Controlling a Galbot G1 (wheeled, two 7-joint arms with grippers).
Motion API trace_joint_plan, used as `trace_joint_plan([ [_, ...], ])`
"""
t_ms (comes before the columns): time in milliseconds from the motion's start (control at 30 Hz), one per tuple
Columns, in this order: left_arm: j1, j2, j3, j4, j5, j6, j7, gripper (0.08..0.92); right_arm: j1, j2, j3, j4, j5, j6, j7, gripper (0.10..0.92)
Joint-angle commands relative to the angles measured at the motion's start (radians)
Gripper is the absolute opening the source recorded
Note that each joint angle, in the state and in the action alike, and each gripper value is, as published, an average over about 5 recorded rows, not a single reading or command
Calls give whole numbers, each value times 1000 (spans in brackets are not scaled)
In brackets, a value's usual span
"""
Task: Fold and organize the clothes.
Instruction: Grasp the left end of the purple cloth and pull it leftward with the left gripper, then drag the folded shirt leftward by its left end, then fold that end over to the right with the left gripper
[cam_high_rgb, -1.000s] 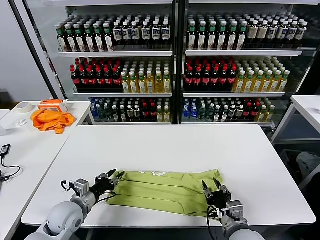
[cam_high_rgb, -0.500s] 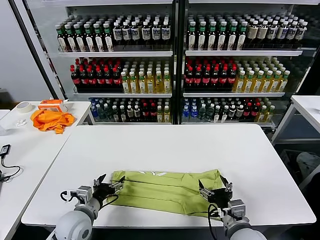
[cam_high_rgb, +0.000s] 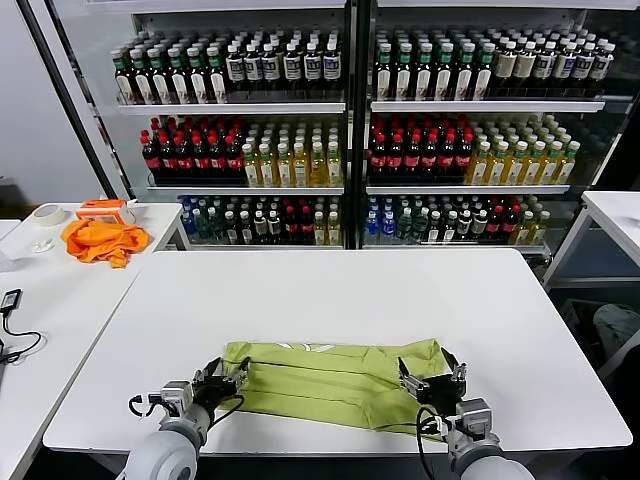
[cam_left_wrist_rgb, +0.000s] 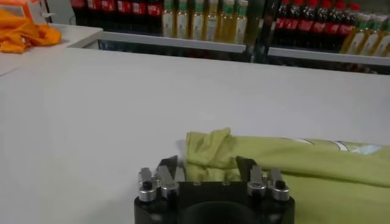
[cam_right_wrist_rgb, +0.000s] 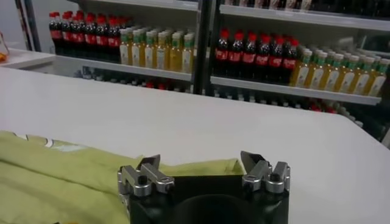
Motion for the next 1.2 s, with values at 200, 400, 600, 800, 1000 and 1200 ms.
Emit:
trace_joint_plan([
  [200, -6, -43, 14, 15, -16, 21, 15, 412, -1, -4, 0, -5, -6, 0, -5, 823],
  [400, -39, -59, 13, 32, 31, 25, 24, 239, -1, -9, 1, 1, -6, 0, -5, 823],
  [600, -37, -31, -51, -25, 110, 24, 11, 104, 4, -16, 8, 17, -6, -1, -6, 823],
  [800, -9, 31, -212, -98, 265, 92, -8, 95, 28, -18, 17, 21, -5, -3, -7, 823],
  [1000, 69, 98, -397, -102, 327, 123, 20, 95, 44, -22, 12, 25, -3, -4, -6, 823],
  [1200, 87, 143, -511, -53, 360, 124, 38, 95, 40, -27, 16, 37, -2, -4, -7, 823],
])
